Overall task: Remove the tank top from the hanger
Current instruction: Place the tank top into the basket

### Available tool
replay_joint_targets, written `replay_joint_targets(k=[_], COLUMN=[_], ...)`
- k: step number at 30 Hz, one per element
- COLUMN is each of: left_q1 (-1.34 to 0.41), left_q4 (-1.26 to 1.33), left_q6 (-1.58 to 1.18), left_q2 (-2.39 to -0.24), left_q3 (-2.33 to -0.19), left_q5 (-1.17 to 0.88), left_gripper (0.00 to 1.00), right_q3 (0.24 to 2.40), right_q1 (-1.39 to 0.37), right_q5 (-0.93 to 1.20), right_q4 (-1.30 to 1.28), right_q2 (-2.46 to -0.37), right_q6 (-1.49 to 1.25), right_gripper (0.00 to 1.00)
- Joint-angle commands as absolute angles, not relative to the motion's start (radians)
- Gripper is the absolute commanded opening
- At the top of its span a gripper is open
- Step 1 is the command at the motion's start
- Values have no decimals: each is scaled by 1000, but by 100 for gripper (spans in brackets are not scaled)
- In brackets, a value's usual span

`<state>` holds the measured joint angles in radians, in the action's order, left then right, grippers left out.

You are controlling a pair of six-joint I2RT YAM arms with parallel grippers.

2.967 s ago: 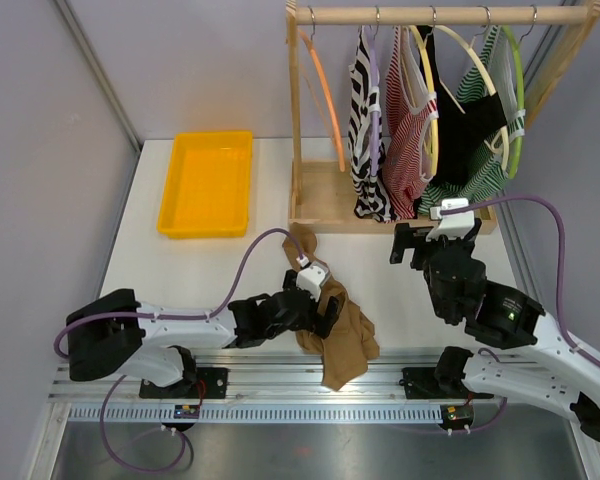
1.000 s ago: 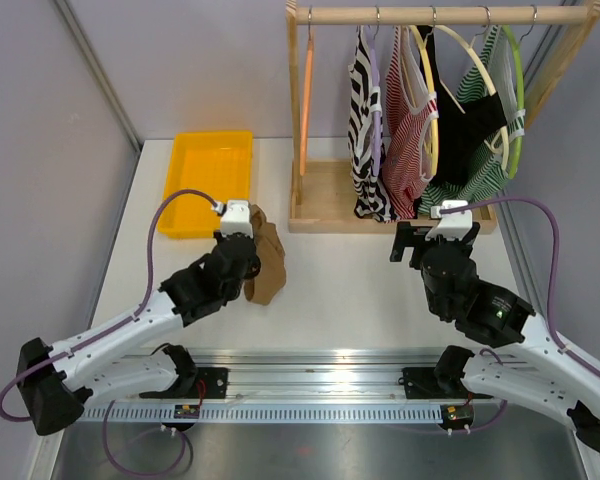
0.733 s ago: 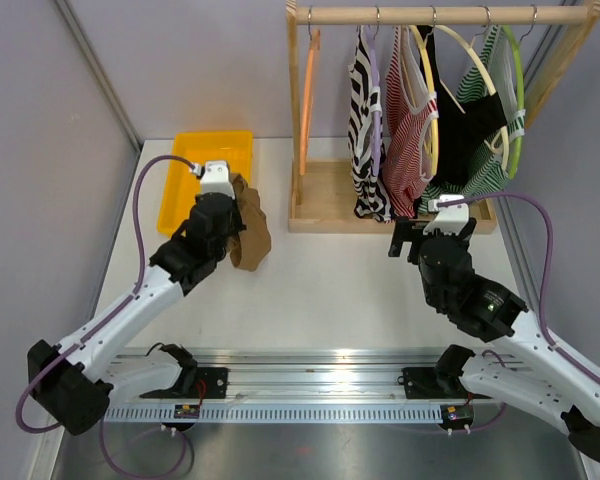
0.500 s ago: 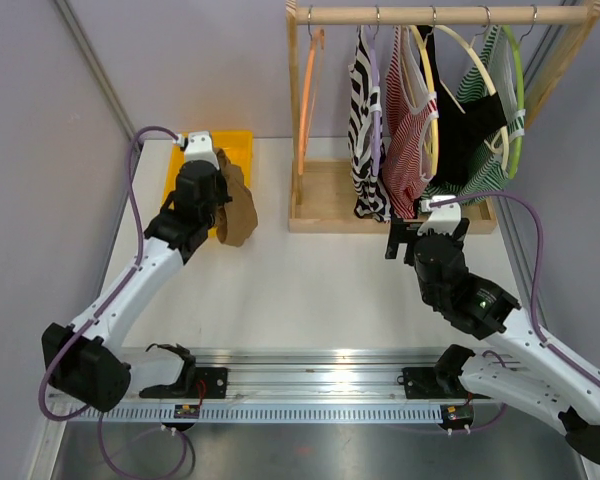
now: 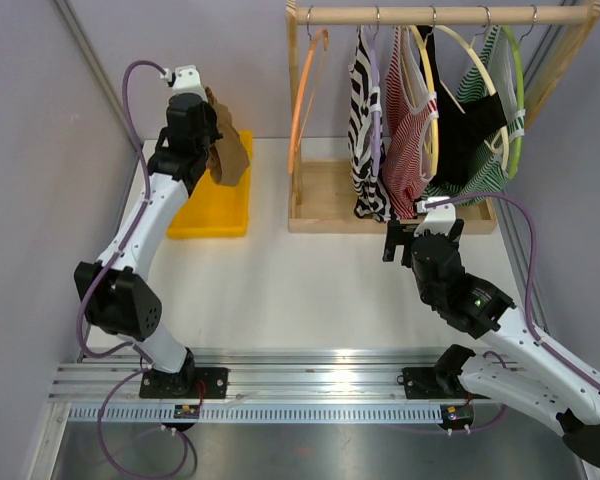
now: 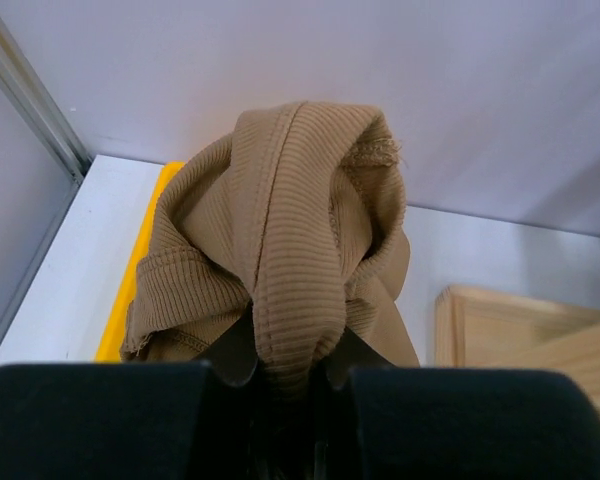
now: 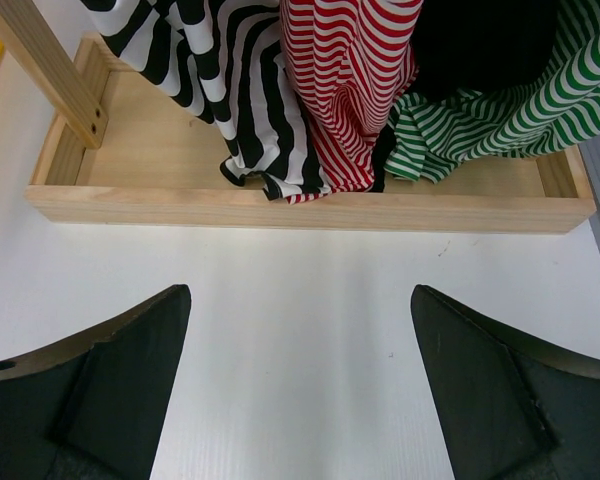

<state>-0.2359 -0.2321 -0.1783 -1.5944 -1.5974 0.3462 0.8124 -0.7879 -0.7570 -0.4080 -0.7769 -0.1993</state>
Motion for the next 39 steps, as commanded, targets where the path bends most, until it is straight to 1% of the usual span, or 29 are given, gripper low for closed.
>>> replay_joint_targets(k=[1, 3, 8, 17, 18, 19, 20, 21, 22, 36, 39], left_q1=[-206, -189, -167, -144, -141, -138, -134, -127, -126, -115, -115], left_q4=[-192, -212, -216, -183, -186, -199, -210, -230, -239, -250, -247], left_q6=[-138, -126, -104, -57, -57, -60, -73, -83, -95, -133, -181], left_q2=[-1679, -1758, -1877, -1979, -1982, -1991, -1996, -1997, -1999, -1945, -1902], left_q3=[-1735, -1808, -1859, -1890, -1894, -1902, -1919, -1925, -1931, -1890, -1839], left_q5=[333, 336, 334, 443, 460, 463, 463, 474, 483, 471, 457], left_gripper=[0, 0, 0, 0, 4, 18, 42, 94, 99, 99, 99], right_q3=[810, 807, 802, 802, 802, 804, 804, 804, 804, 804, 802], right_q1=[-776, -772, -772, -772, -772, -770, -770, -770, -770, -769, -769], right_q5=[-733, -729, -723, -713, -712, -713, -713, -716, -718, -718, -700], right_q4=[-362, -365, -367, -368, -368, -370, -371, -373, -374, -377, -374], right_q2=[-775, -775, -775, -785, -787, -787, -790, -792, -793, -792, -782], right_q6=[-218, -219, -222, -227, -227, -227, -227, -229, -229, -232, -226], right_gripper=[99, 100, 100, 99, 100, 99, 100, 100, 100, 100, 99])
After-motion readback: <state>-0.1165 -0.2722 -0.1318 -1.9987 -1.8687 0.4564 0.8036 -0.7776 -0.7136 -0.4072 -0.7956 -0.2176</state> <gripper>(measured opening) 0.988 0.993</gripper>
